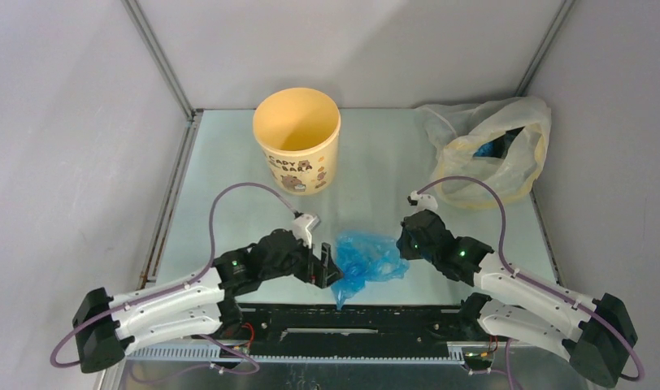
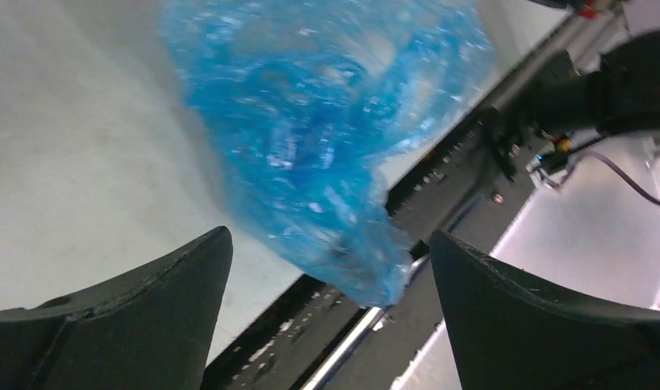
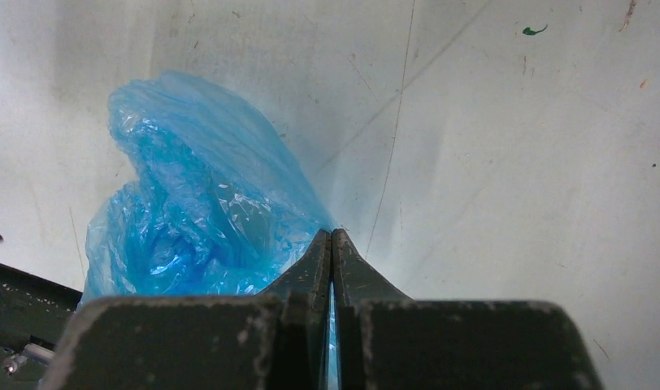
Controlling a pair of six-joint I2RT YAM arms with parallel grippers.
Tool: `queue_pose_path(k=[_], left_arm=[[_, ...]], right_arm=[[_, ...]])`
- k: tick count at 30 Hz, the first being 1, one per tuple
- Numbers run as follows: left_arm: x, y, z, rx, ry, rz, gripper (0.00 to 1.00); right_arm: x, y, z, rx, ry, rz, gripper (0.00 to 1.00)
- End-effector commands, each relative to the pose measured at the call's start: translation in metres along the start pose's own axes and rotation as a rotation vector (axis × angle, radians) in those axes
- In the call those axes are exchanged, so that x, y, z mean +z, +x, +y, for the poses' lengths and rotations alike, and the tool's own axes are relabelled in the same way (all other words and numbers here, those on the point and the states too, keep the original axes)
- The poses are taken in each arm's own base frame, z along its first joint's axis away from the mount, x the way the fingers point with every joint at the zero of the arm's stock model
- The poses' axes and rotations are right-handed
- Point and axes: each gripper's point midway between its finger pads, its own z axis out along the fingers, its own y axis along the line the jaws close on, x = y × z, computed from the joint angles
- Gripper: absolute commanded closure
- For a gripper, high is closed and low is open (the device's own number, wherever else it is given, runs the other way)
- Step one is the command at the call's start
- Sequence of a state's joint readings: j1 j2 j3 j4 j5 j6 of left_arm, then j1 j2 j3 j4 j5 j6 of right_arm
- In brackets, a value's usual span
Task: Put the trash bags into the trash bin
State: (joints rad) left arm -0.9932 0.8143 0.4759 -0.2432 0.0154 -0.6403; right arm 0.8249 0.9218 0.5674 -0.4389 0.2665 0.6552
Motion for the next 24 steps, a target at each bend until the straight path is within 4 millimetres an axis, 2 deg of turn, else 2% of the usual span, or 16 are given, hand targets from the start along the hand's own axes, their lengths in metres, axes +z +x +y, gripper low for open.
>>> queue_pose_path(k=[1,4,5,8,14,17,18,20,22,23,24], left_arm=[[-0.004,0.002,-0.053,0.002,0.178,0.037,0.00],[-0.005,0.014,-0.059,0.091,0.144,0.069,0.00],[-0.004,0.018,-0.054,0.130,0.100,0.078,0.01],[0.002,0.032,-0.048,0.229,0.026,0.143,0.11],[0.020,0.047,-0.059,0.336,-0.018,0.221,0.39],[0.026,0.049,-0.044,0.358,-0.114,0.240,0.47],[0.026,0.050,-0.035,0.364,-0.159,0.242,0.52],[0.025,0.051,-0.021,0.376,-0.226,0.247,0.70],[0.022,0.052,-0.009,0.384,-0.276,0.250,0.92],[0.019,0.051,-0.003,0.383,-0.307,0.246,0.99],[0.015,0.048,0.007,0.374,-0.356,0.226,1.00]], right_arm=[[0.002,-0.005,0.004,0.011,-0.010,-0.016,1.00],[0.002,-0.005,0.004,0.010,-0.013,-0.017,1.00],[0.002,-0.005,0.005,0.009,-0.016,-0.017,1.00],[0.002,-0.006,0.006,0.009,-0.021,-0.017,1.00],[0.001,-0.004,0.006,0.009,-0.021,-0.012,1.00],[0.000,-0.006,0.005,0.006,-0.021,-0.022,1.00],[-0.001,-0.008,0.004,0.004,-0.020,-0.030,1.00],[-0.003,-0.012,0.001,0.007,-0.016,-0.042,1.00],[-0.005,-0.016,-0.005,0.022,-0.003,-0.053,1.00],[-0.007,-0.019,-0.009,0.029,0.008,-0.061,1.00],[-0.008,-0.023,-0.016,0.045,0.025,-0.075,1.00]])
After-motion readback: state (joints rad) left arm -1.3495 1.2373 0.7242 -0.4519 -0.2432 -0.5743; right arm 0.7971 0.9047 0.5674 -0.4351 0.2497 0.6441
